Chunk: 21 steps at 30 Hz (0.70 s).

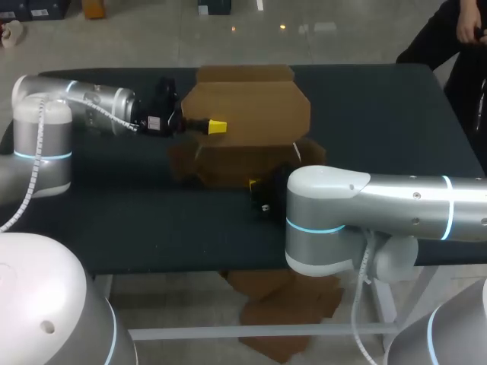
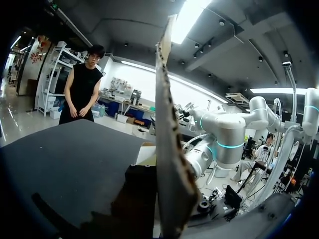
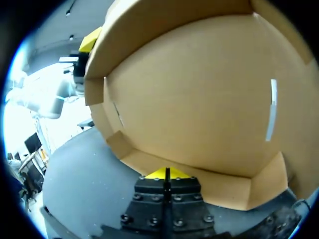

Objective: Assemble the packaging by folding the flat box into shape, placing the metal phone stand inside, and closing the box properly

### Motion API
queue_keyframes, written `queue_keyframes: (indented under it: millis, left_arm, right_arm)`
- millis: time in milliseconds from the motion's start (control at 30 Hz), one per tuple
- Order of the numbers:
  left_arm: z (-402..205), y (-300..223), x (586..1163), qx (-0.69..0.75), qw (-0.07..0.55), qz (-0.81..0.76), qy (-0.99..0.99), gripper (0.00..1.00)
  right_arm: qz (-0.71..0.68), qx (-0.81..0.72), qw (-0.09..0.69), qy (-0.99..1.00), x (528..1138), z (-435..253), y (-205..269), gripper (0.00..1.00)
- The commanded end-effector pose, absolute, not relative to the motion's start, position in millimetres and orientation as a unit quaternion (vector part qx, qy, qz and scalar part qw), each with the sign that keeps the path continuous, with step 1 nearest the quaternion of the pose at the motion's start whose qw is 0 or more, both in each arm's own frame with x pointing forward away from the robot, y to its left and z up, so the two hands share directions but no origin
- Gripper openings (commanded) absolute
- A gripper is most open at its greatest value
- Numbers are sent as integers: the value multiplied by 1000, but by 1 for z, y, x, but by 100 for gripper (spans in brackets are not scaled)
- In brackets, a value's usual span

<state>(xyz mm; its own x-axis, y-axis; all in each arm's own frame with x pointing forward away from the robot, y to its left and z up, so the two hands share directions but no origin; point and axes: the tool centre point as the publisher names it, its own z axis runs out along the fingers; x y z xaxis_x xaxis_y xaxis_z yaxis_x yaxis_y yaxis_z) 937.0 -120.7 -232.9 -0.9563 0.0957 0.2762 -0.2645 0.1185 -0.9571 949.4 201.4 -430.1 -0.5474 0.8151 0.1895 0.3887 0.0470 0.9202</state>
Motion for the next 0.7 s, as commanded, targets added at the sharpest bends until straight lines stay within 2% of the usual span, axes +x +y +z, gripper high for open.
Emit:
queue_keyframes:
  millis: [33, 700]
  left_arm:
    - [-237, -121, 941, 56, 141, 661, -734, 0]
    - [-236, -122, 942, 55, 144, 662, -734, 0]
  right_arm:
    - [537, 434, 201, 694, 950, -437, 205, 0]
    - [537, 434, 201, 694, 950, -437, 205, 0]
